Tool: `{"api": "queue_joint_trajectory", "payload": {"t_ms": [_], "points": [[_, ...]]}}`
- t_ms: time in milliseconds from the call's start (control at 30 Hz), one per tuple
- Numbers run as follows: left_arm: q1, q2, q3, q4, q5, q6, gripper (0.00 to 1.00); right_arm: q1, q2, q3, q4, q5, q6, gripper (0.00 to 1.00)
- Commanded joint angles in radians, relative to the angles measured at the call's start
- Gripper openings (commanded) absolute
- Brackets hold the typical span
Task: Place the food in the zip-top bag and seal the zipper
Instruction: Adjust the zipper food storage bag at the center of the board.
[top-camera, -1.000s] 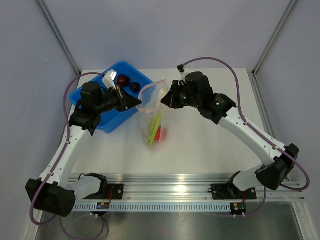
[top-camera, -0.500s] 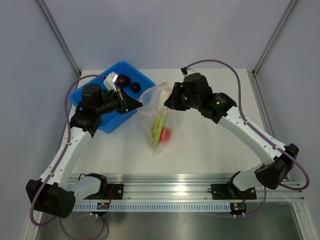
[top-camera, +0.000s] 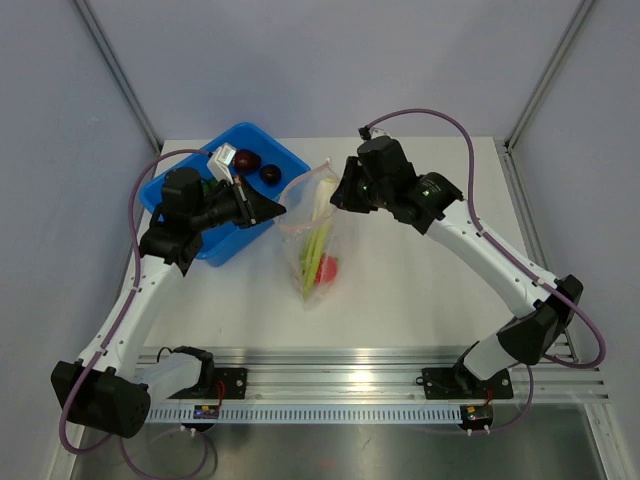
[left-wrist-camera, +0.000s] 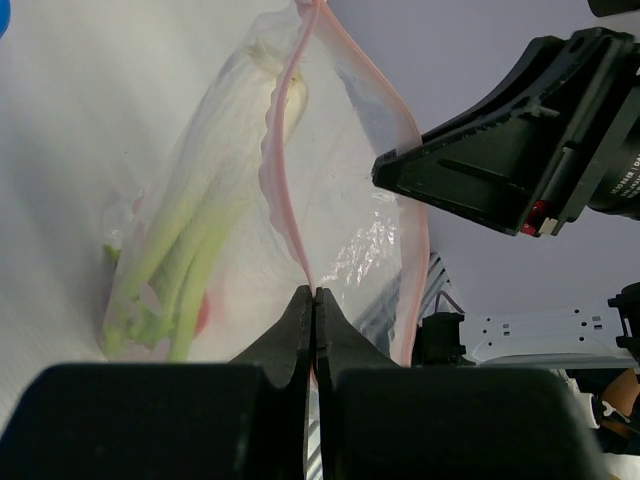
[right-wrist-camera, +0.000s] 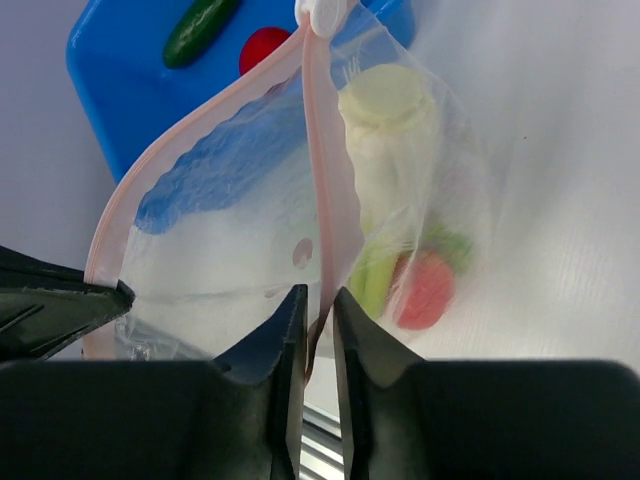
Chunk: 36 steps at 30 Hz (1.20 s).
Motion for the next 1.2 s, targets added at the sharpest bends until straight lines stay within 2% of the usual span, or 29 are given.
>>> {"api": "queue_joint_trajectory", "payload": {"t_ms": [0,67,100,367,500,533,567,733,933,1067,1167], "points": [[0.002,-0.028,0.002,0.073,0.045,-0.007,0.0,-0.003,0.028,0.063,-0.02,0.054,-0.006,0.19],[0.002,-0.026,0.002,0.069,0.045,0.0,0.0,-0.003,0.04,0.081,-0.021,0.06,-0.015,0.01],[0.002,-0.026,0.004,0.067,0.045,0.004,0.0,-0.003,0.045,0.09,-0.026,0.068,-0.017,0.0],[0.002,-0.017,0.041,0.012,0.005,0.045,0.0,-0.005,0.052,0.208,0.002,0.054,-0.136,0.0],[0.002,-0.003,0.044,0.006,0.003,0.062,0.21,-0.003,0.078,0.222,-0.003,0.01,-0.149,0.0],[0.002,0.004,0.045,0.003,0.002,0.062,0.37,-0.003,0.08,0.205,0.008,0.0,-0.152,0.0],[0.002,0.009,0.05,0.001,0.0,0.065,0.43,-0.003,0.078,0.192,0.02,-0.01,-0.152,0.0],[0.004,0.027,0.076,-0.04,-0.03,0.094,0.48,-0.003,0.068,0.13,0.078,-0.057,-0.155,0.0],[0.018,0.035,0.12,-0.088,-0.064,0.134,0.48,-0.005,0.033,0.081,0.106,-0.05,-0.155,0.0],[0.035,0.037,0.139,-0.103,-0.059,0.132,0.56,-0.005,0.006,0.046,0.121,-0.052,-0.155,0.0],[0.035,0.043,0.146,-0.122,-0.058,0.134,0.56,-0.005,-0.006,0.024,0.135,-0.058,-0.147,0.0]]}}
